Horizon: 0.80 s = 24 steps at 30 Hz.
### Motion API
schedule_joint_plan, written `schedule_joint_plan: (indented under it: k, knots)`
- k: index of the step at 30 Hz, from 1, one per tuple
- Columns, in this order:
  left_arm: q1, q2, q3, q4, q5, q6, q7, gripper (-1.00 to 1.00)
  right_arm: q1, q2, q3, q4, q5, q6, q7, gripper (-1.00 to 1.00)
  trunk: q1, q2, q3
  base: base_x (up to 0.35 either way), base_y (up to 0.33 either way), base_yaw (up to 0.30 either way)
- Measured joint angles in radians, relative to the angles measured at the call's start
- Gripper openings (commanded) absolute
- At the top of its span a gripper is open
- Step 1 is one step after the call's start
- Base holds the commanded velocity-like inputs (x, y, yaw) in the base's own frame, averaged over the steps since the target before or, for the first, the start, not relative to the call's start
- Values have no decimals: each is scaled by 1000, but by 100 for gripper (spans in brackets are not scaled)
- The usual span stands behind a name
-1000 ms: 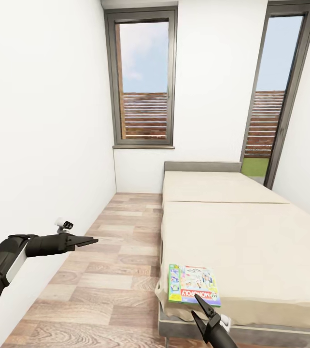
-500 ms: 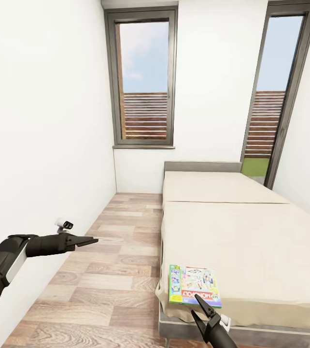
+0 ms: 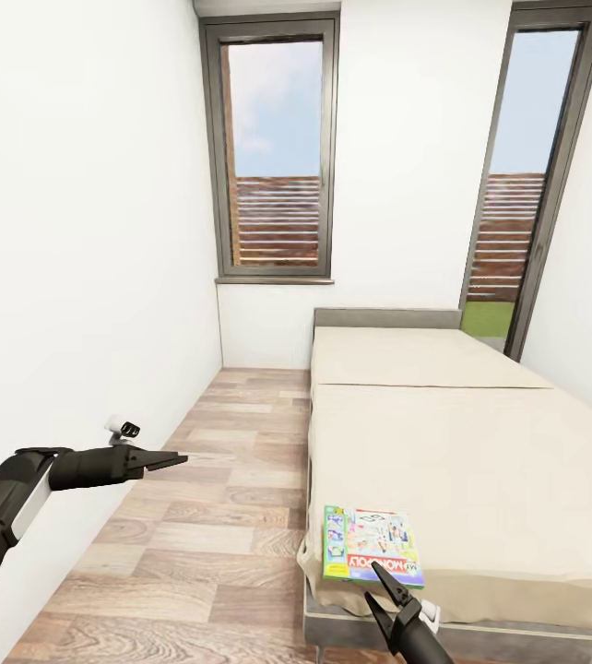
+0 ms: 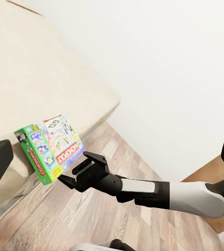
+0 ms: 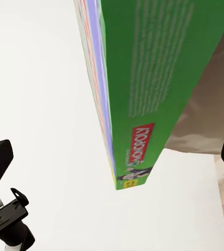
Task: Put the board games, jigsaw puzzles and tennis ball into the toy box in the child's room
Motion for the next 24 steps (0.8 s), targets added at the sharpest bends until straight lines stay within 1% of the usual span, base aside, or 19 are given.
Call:
schedule_joint_plan:
  k: [9, 24]
  knots:
    - [0, 0, 0, 0, 0, 0, 0, 100, 0, 0, 0, -1, 0, 0, 0, 100, 0, 0, 0, 50, 39, 0]
    - [0, 0, 0, 0, 0, 0, 0, 100, 0, 0, 0, -3, 0, 0, 0, 100, 0, 0, 0, 6, 5, 0]
